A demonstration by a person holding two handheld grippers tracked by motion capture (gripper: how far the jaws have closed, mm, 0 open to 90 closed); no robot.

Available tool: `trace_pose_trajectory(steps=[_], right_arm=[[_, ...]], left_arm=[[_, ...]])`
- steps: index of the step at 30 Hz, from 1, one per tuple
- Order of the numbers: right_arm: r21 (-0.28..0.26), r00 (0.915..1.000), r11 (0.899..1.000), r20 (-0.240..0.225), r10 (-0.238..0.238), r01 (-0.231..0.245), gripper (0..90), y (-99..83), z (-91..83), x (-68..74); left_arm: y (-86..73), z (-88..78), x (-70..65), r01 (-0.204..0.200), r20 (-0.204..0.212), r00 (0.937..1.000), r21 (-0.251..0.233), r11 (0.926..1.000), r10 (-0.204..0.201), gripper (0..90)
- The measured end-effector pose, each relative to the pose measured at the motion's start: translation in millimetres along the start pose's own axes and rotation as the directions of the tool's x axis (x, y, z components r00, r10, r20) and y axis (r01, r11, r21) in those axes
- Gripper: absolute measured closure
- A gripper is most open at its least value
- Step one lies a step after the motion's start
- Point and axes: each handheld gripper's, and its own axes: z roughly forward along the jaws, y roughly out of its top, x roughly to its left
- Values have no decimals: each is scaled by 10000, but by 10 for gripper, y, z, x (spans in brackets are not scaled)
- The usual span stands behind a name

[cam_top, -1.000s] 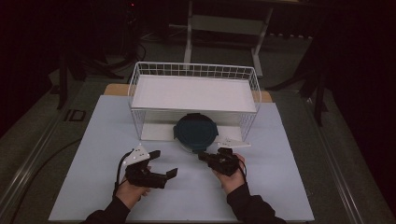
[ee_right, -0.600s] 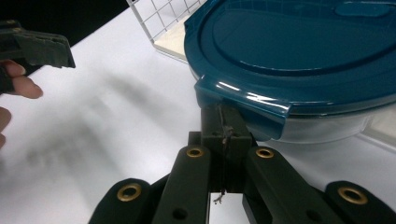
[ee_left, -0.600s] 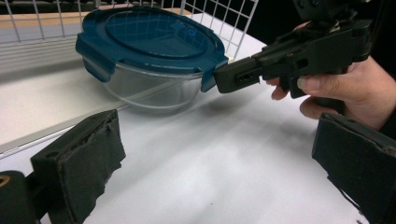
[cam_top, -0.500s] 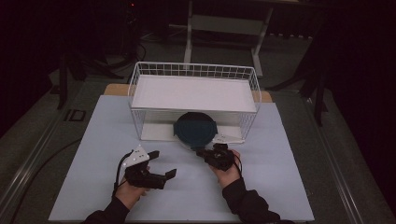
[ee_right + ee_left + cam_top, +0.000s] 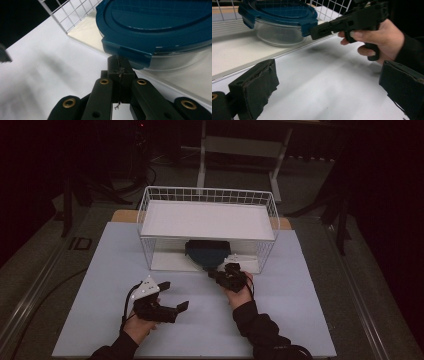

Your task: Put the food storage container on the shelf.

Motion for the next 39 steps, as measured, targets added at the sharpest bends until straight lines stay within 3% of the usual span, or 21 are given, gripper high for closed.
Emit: trace_pose_trajectory(steps=[11,20,24,25,27,29,33,37,39], right_arm=[[104,9993,9993,125,348,-350,898,68,135,-125],[-36,9993,9993,-43,381,-381,895,65,120,-92],[-76,9996,9999,-235,129,-131,830,70,78,-40],[-109,9996,9999,-278,22,-25,785,69,57,-18],[-233,9981,9989,-447,-418,408,566,53,-20,68],[-367,9969,9975,-497,-615,597,449,29,-75,111],[-472,9883,9950,-1203,-936,885,234,-21,-180,133],[-659,9771,9934,-1855,-1043,936,137,-96,-275,144],[-787,9759,9910,-1820,-1207,1079,145,-140,-326,159]], left_arm=[[-12,1,2,-40,30,10000,15,10000,40,22],[-15,1,-11,-112,30,9999,61,9999,112,22],[-11,-2,-24,-75,79,9999,7,10000,75,22],[-3,-12,-36,-104,99,9999,-67,9999,105,22],[9,-20,-49,-227,79,9997,-63,9997,228,22],[20,-29,-64,-265,104,9996,-127,9996,267,22],[41,-47,-92,-398,205,9990,-239,9989,403,22],[42,-67,-110,-426,260,9987,-274,9987,433,23],[32,-74,-115,-411,301,9987,-229,9989,417,22]])
